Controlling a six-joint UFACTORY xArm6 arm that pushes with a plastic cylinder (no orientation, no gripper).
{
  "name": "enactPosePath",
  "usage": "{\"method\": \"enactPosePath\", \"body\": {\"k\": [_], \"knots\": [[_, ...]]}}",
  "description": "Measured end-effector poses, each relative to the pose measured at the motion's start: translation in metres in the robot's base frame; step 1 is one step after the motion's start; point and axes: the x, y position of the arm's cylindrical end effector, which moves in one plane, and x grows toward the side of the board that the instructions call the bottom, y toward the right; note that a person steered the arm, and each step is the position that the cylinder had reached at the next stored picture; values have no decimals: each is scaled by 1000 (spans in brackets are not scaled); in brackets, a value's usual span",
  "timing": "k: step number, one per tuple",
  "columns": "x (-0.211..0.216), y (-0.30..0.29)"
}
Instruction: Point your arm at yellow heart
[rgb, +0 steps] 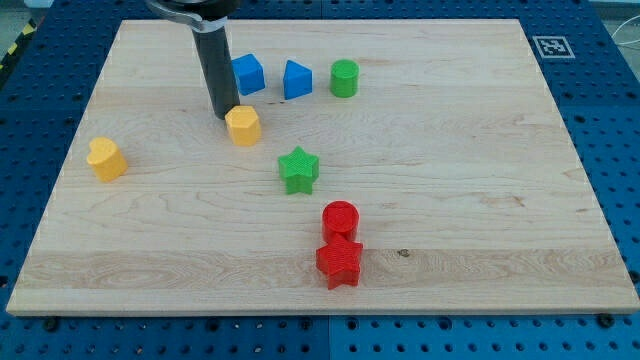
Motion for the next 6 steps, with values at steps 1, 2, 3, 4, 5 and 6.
{"method": "enactPosePath", "body": {"k": [1, 2, 3, 4, 5, 6], "knots": [[3, -3], [10, -18], [16, -33], [18, -45], [18, -55], [14, -68]]}}
